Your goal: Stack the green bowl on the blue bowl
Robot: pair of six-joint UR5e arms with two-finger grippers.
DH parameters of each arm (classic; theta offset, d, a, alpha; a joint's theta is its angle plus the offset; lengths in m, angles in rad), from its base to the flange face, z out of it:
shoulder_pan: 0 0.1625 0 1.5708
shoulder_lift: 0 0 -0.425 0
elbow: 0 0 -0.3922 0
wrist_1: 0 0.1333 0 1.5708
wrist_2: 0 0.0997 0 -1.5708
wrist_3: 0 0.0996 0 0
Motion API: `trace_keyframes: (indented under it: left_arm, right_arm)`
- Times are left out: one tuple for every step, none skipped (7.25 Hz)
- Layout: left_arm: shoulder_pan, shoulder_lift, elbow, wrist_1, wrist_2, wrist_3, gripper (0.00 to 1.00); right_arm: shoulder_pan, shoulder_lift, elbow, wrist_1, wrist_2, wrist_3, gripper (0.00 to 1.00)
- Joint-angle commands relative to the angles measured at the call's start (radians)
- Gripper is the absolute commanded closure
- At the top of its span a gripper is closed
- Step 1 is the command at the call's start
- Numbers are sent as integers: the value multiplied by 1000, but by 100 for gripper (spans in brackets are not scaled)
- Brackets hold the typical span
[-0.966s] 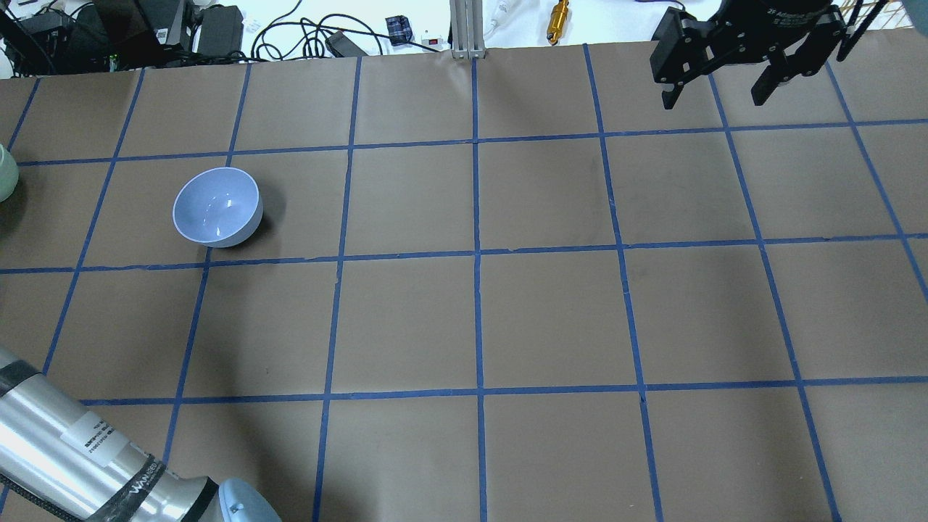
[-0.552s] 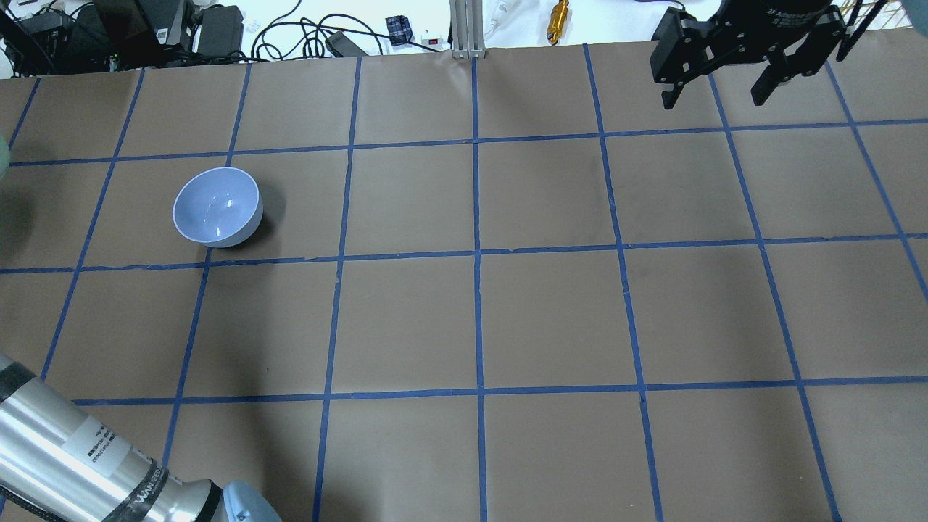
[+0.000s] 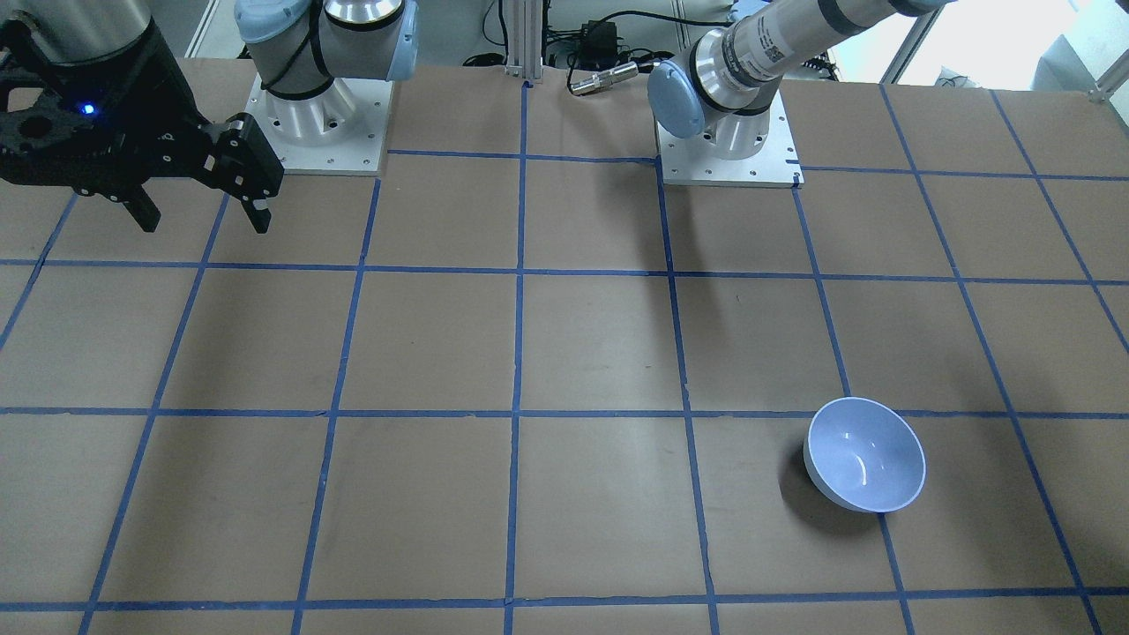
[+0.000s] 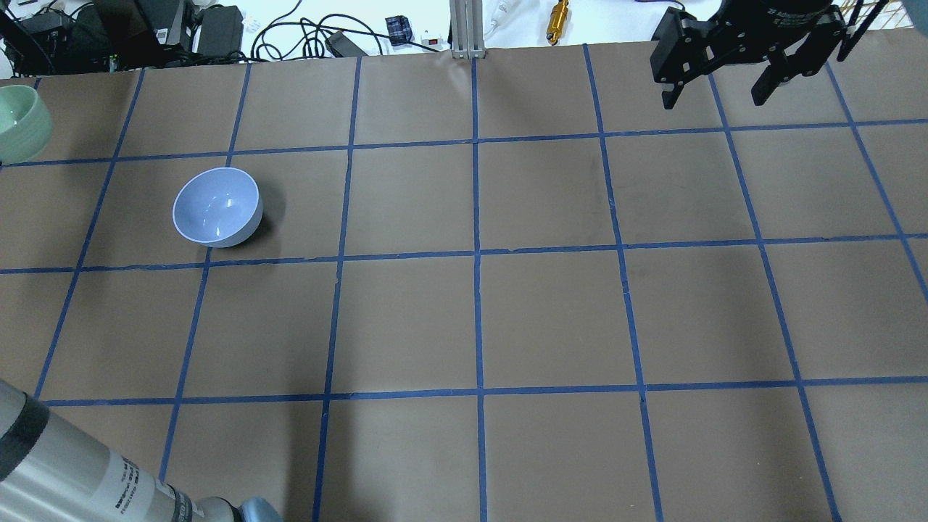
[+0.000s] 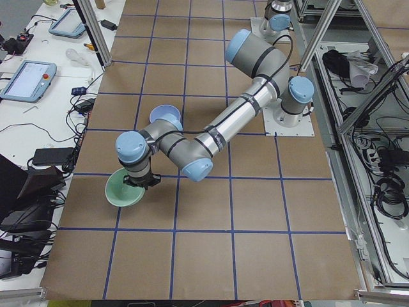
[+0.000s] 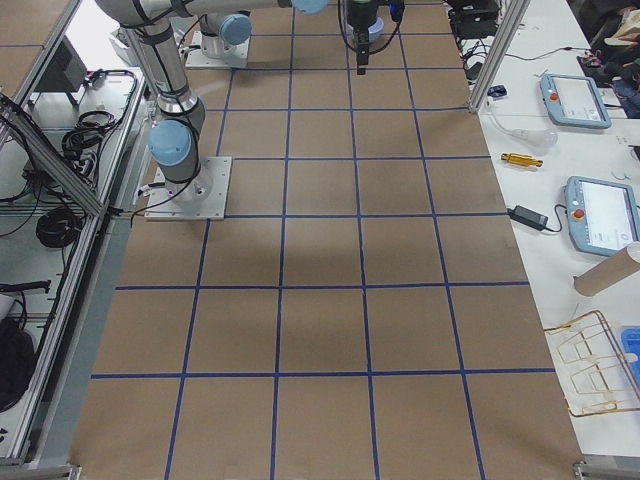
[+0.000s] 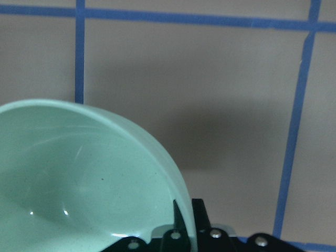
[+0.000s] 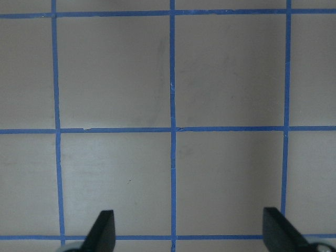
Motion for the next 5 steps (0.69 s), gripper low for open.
trace_keyframes:
  left_arm:
    - [-118, 152, -193, 13, 1, -229, 100]
    - [-191, 210, -256, 24, 2, -356, 100]
    - [-268, 249, -305, 30, 20, -465, 100]
    - [-314, 266, -368, 60, 49, -533, 100]
    - [-335, 272, -466, 188, 51, -552, 100]
  right_arm:
    - [0, 0, 0, 0, 0, 1, 0]
    - [0, 1, 0, 0, 0, 1, 0]
    - [0, 0, 0, 0, 0, 0, 0]
    - [0, 0, 0, 0, 0, 0, 0]
    - [0, 0, 0, 0, 0, 1, 0]
